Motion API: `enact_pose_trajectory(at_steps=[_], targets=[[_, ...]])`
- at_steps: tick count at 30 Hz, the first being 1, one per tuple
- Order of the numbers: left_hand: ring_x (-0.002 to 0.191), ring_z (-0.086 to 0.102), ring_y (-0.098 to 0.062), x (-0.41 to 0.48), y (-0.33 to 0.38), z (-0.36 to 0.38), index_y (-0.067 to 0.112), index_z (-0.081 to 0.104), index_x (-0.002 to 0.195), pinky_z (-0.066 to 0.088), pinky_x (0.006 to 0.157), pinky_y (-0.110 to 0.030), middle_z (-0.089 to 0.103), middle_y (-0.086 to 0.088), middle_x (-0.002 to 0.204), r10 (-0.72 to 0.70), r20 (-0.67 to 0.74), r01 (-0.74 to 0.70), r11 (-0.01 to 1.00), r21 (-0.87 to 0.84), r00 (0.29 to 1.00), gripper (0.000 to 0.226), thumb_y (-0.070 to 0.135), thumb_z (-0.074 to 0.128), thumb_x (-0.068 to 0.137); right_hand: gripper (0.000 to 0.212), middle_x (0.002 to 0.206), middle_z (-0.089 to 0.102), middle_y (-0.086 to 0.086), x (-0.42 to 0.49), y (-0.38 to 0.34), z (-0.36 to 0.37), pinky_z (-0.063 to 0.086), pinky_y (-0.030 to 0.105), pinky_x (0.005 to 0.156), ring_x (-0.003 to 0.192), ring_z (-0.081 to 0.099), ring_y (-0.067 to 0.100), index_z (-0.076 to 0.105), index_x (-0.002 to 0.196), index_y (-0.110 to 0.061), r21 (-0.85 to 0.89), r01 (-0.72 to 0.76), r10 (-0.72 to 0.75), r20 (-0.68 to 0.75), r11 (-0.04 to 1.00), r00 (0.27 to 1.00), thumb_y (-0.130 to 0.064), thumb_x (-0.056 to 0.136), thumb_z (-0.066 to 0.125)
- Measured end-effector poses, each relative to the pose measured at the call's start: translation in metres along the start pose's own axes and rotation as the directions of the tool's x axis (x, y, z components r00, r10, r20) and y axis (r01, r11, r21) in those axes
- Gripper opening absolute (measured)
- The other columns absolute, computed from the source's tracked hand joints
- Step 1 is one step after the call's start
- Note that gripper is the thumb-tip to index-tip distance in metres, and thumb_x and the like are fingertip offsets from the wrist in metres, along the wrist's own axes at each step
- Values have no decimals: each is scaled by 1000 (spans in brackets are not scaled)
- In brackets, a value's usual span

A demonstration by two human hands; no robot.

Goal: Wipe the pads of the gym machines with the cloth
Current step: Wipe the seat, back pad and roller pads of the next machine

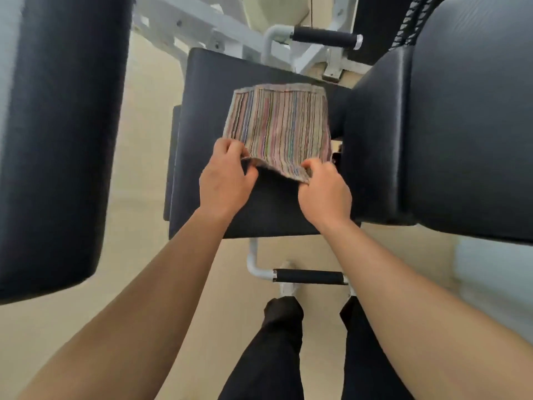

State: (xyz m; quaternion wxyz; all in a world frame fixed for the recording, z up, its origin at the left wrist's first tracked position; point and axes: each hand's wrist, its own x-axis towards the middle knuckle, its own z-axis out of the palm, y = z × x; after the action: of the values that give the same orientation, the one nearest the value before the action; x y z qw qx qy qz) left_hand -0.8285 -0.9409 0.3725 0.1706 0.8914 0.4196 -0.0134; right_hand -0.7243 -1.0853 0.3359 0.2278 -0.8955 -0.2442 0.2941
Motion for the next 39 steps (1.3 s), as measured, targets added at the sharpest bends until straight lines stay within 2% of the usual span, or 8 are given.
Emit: enact_pose_trajectory(at_steps=[2, 4, 8, 13, 22, 26, 33, 39], targets=[[117, 56, -21, -17, -16, 25, 24, 58, 114, 53, 97, -44, 49, 2, 134, -101, 153, 60, 965, 254, 983, 49, 64, 58, 86, 31, 116, 60, 4, -16, 18, 34, 47, 43, 86, 104, 57, 27, 63, 118, -25, -152, 39, -19, 132, 988, 991, -40, 95, 50], [147, 31, -31, -32, -24, 45, 25, 56, 130, 23, 119, -52, 41, -3, 154, -183, 247, 58, 895, 443, 952, 78, 83, 37, 81, 42, 115, 56, 2, -32, 34, 56, 44, 44, 90, 107, 51, 24, 68, 113, -25, -213, 79, -41, 179, 974, 983, -53, 94, 43], [153, 21, -28, -27, -12, 80, 18, 57, 133, 13, 125, -49, 34, -7, 162, 74, 103, -108, 921, 375, 992, 51, 49, 41, 96, 59, 159, 29, 12, -7, 47, 86, 31, 46, 119, 147, 26, 31, 37, 153, -19, -124, 145, -144, 16, 982, 989, -39, 98, 44], [156, -2, -22, 27, -40, 128, 18, 6, 161, 12, 126, -48, -1, -4, 170, 206, 205, -272, 882, 385, 957, 61, 42, 22, 108, 67, 168, -21, 6, 69, 41, 126, 2, 48, 127, 154, -20, 23, -10, 160, -20, -172, 232, -223, 71, 957, 972, -48, 105, 17], [157, 1, -19, 168, -31, 121, 22, 6, 162, 5, 127, -43, 1, 0, 170, 257, 23, -243, 874, 421, 966, 62, 46, 13, 106, 63, 171, -7, 3, 204, -12, 107, 0, 44, 127, 157, -7, 19, 2, 162, -22, -134, 173, -198, -210, 976, 957, -44, 104, 16], [157, 2, -23, 161, -34, 113, 18, 7, 162, 7, 126, -46, 3, -5, 170, 268, 25, -254, 874, 415, 963, 61, 43, 15, 107, 63, 171, -8, 3, 185, -12, 111, 1, 44, 127, 157, -7, 19, -1, 162, -20, -157, 227, -252, -169, 961, 953, -44, 105, 13], [157, 2, -23, -48, -95, 115, 15, 8, 162, 14, 125, -48, 1, -6, 170, 191, 130, -230, 858, 460, 973, 65, 41, 27, 106, 66, 170, 3, 9, 2, 37, 168, 12, 49, 124, 157, 4, 26, 12, 161, -13, -256, 387, -398, 10, 886, 917, -46, 105, 21], [157, -1, -20, -4, -124, 90, 13, 6, 162, 11, 126, -46, -1, -6, 170, 101, 51, -113, 872, 477, 994, 65, 45, 16, 105, 64, 170, 0, 4, 55, -12, 166, 9, 47, 126, 157, 1, 23, 8, 161, -21, -247, 536, -539, 61, 807, 840, -49, 105, 22]])
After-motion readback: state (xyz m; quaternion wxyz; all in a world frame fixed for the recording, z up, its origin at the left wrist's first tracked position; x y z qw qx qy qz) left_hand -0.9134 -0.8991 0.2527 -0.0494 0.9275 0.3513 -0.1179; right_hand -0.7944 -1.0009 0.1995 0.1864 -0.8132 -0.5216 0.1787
